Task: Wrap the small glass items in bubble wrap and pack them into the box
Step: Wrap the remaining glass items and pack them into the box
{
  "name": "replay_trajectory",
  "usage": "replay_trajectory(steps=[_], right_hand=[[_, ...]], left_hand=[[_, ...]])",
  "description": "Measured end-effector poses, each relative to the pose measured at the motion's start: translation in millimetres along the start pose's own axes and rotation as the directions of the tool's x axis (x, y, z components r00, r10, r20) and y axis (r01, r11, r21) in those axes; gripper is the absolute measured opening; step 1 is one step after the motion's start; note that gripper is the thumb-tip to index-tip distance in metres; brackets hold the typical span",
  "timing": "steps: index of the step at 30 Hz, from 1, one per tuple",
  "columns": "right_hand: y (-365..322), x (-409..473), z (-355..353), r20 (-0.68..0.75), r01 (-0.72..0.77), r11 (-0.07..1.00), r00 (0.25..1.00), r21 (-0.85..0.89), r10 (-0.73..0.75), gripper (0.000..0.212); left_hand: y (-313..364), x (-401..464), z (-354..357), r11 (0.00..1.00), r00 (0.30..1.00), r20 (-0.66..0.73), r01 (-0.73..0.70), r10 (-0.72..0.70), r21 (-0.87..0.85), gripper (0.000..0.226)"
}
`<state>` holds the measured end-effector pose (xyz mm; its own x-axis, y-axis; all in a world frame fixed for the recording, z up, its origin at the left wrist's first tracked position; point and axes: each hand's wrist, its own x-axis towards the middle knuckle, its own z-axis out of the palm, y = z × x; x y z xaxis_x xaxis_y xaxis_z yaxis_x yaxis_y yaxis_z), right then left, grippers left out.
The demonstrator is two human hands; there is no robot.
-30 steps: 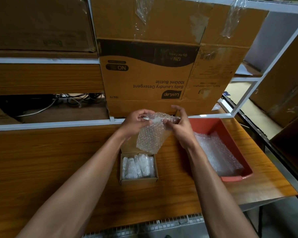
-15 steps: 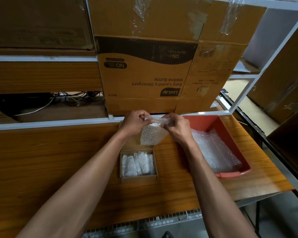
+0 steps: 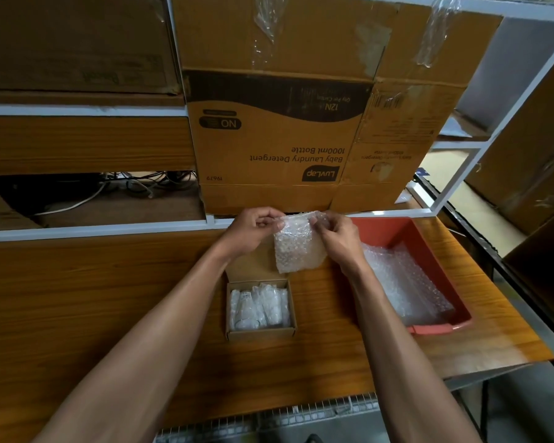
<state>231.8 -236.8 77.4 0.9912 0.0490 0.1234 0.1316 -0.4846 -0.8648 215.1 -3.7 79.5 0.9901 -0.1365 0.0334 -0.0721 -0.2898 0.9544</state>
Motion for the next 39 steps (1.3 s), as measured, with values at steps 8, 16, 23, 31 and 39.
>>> replay_trajectory(steps=[8, 16, 23, 31, 39], right_hand=[[-17, -3, 12, 0.008, 0.055, 0.994, 0.998, 0.098, -0.056, 0.017], [-22, -9, 5, 0.155, 0.007, 0.965, 0.987, 0.263, -0.049, 0.016], [-21, -16, 2, 0.322, -0.041, 0.959, 0.945, 0.281, -0.054, 0.042], [-7, -29, -3, 0.390, -0.070, 0.994, 0.920, 0.081, 0.033, 0.020], [5, -22, -22, 0.433, -0.131, 0.984, 0.885, -0.123, 0.172, 0.073]], left_hand=[[15, -4, 14, 0.987, 0.995, 0.063, -0.065, 0.075, -0.149, 0.019], [17, -4, 22, 0.981, 0.995, 0.036, -0.085, 0.092, -0.175, 0.042], [14, 1, 23, 0.995, 0.992, -0.107, -0.079, 0.073, -0.053, 0.016], [17, 2, 13, 0.990, 0.994, -0.106, -0.042, 0.027, -0.138, 0.017], [9, -8, 7, 0.997, 0.994, -0.112, -0.022, 0.014, -0.074, 0.023]])
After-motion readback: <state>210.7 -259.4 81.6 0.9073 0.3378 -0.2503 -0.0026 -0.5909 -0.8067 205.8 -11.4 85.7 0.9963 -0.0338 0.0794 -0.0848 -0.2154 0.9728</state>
